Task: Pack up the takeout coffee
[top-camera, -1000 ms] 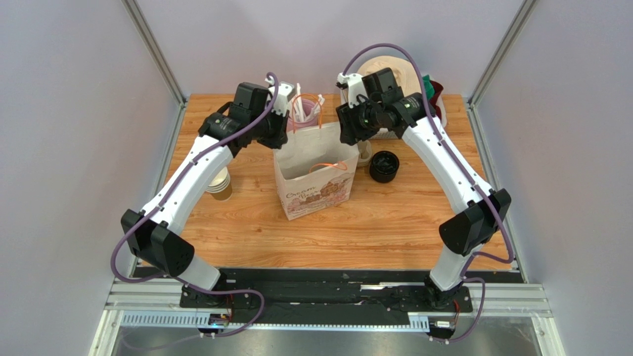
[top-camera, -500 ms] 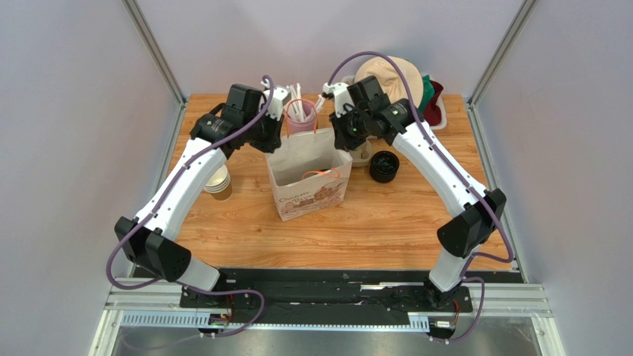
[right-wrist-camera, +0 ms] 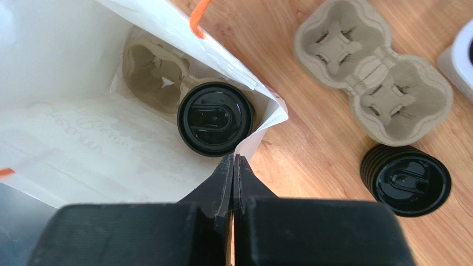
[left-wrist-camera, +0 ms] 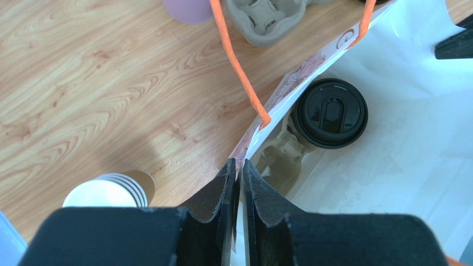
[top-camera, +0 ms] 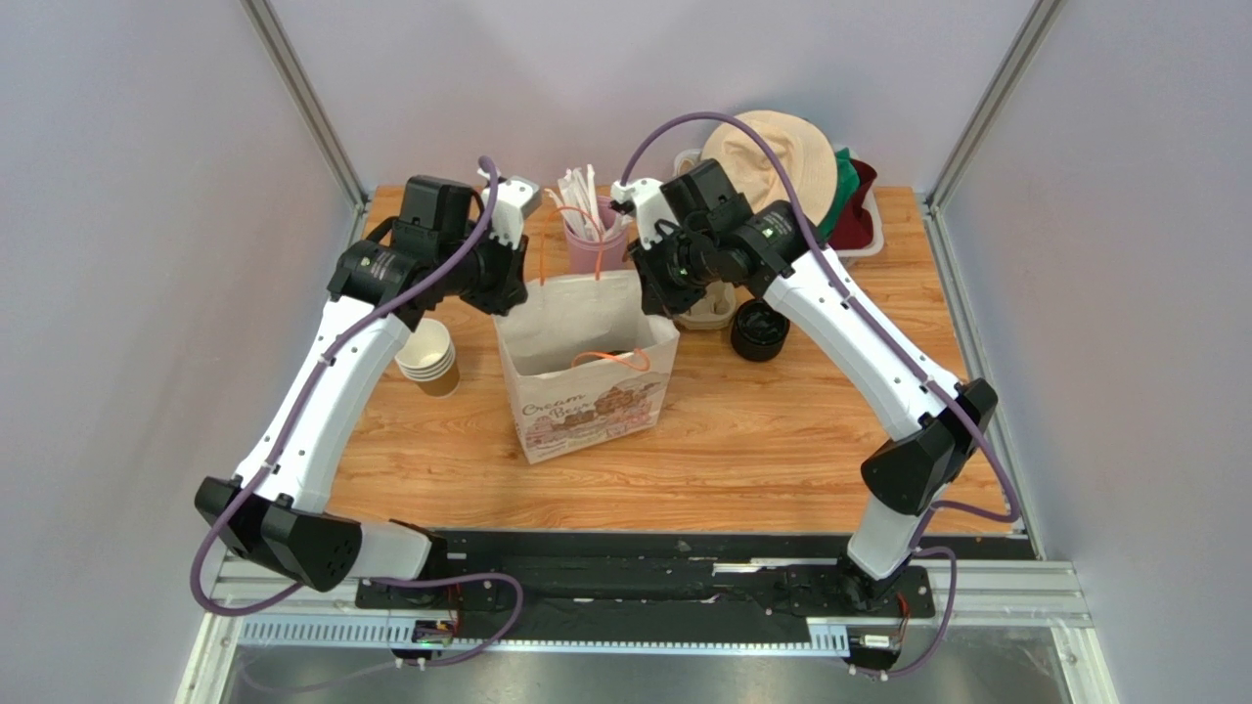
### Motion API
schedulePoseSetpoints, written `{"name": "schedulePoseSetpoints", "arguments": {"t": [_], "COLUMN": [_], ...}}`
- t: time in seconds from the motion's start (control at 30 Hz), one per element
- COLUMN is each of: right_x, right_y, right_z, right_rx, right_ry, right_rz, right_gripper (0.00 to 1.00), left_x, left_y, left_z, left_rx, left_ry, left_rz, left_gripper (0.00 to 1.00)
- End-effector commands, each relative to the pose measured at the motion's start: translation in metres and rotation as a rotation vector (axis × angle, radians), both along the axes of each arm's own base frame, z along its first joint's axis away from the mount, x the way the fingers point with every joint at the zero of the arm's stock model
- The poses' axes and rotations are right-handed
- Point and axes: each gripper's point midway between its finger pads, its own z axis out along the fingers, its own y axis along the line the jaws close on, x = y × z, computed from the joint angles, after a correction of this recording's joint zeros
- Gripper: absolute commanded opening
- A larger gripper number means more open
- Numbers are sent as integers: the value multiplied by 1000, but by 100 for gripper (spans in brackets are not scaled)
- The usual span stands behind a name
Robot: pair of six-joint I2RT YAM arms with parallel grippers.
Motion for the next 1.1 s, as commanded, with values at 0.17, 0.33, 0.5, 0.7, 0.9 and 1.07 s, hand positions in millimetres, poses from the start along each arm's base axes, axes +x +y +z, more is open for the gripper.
{"name": "schedulePoseSetpoints", "arguments": {"t": [0.17,0.33,0.5,0.7,0.9,1.07], "right_x": [-38,-42,-41,-21,34,100], "right_y": [22,33,36,22,3,10], "right_z": [-10,0,13,57,101,93], "right_rx": [8,30,41,75,161,172], "right_ry": [39,16,-12,-158,-343,-463], "right_rz": [107,136,146,90,-43,-161], "right_gripper": [0,0,27,51,60,58], "left_x": [-22,-21,-21,-21,-21,-19], "left_y": [26,44,58,72,79,80], "left_z": [-6,3,4,1,-4,-3], "left_rx": [29,32,34,42,47,43], "left_ry": [-12,-46,-59,-64,-65,-74], "left_rz": [3,55,91,126,144,156], "left_gripper": [18,18,18,18,31,51]}}
